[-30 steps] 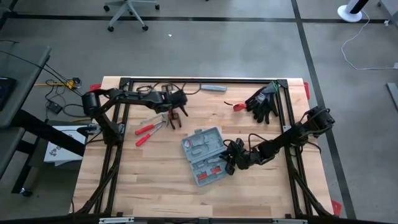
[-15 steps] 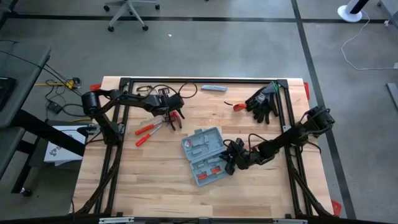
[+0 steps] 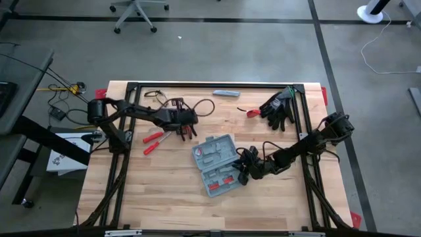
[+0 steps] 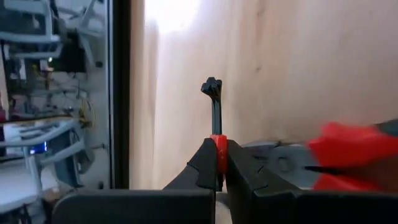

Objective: Prefit tool cases

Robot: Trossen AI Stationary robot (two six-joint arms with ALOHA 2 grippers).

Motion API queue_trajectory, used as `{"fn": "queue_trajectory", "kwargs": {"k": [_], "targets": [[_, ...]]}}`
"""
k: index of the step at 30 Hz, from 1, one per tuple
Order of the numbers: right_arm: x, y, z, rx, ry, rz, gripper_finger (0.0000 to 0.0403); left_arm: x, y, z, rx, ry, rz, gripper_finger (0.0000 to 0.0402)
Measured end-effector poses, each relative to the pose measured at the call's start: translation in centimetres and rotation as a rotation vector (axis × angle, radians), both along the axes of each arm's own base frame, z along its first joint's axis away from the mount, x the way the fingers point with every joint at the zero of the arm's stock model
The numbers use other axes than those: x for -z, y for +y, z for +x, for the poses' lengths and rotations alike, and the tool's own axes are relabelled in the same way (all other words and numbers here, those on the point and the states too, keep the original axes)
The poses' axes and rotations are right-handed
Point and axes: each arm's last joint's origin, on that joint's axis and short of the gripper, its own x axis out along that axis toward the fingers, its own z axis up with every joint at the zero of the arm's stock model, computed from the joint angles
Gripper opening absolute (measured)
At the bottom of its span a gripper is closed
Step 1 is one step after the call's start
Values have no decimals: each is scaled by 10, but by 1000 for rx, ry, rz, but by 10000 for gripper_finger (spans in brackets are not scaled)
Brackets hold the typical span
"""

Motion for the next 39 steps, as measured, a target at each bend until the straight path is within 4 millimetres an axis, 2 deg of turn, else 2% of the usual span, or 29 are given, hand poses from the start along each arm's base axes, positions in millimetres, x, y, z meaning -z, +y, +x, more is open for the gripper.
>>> {"fn": "queue_trajectory", "kwargs": {"k": [5, 10, 16, 28, 39], "targets": [[0, 0, 0, 0, 0, 0, 78, 1, -11, 2, 34, -16, -58, 0], [0, 0, 0, -1, 1, -1, 78, 1, -7, 1, -4, -23, -34, 0], [0, 0, 0, 0, 1, 0, 78, 2, -6, 0, 11, -34, -112, 1], [0, 0, 0, 0, 1, 0, 78, 3, -7, 0, 13, -37, -133, 32], [0, 0, 0, -1, 2, -1, 78, 3, -8, -2, 17, -20, -153, 36]]}}
